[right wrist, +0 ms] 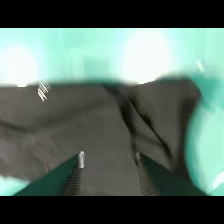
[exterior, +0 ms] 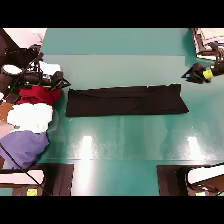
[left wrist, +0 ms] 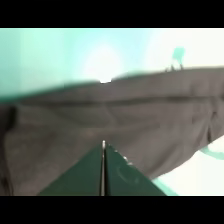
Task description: Fold the shirts.
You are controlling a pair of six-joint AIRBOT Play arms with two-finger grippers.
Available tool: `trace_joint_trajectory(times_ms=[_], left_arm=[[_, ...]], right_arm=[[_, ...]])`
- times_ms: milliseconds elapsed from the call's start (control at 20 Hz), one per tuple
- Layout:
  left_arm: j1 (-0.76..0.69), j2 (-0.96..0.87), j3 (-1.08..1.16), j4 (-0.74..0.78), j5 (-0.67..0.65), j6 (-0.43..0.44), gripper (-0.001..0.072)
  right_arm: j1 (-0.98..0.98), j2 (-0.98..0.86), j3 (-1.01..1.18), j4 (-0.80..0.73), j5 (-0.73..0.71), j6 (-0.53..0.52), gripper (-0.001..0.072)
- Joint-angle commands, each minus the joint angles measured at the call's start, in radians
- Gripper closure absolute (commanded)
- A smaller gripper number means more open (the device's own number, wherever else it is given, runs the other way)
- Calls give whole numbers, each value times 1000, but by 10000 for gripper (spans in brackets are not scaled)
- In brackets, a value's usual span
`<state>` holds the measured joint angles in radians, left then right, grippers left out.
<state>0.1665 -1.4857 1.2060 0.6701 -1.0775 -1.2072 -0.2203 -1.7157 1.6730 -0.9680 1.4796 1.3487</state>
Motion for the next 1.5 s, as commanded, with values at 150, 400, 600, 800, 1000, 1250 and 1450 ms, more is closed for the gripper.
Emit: trace_joint_trajectory(times_ms=[150,400,600,800,1000,1250,1450], left_arm=[[-116,-1,4,6,-60,29,683],[-302,-5,4,58,-20,-54,683],[-412,-6,4,131,-21,-89,683],[-488,-6,4,163,23,-130,683],[-538,-6,4,165,105,-155,684],[-547,-62,85,163,149,-185,683],[-547,-217,295,162,116,-209,684]], right_arm=[[-167,-4,-201,16,62,-144,27],[-185,-59,-263,86,-6,-277,31],[-123,-176,-169,86,93,-278,33],[-42,-213,-129,86,107,-277,46],[-6,-213,-129,87,93,-277,344],[-11,-192,-129,208,164,-273,701],[14,-55,-123,296,128,-183,701]])
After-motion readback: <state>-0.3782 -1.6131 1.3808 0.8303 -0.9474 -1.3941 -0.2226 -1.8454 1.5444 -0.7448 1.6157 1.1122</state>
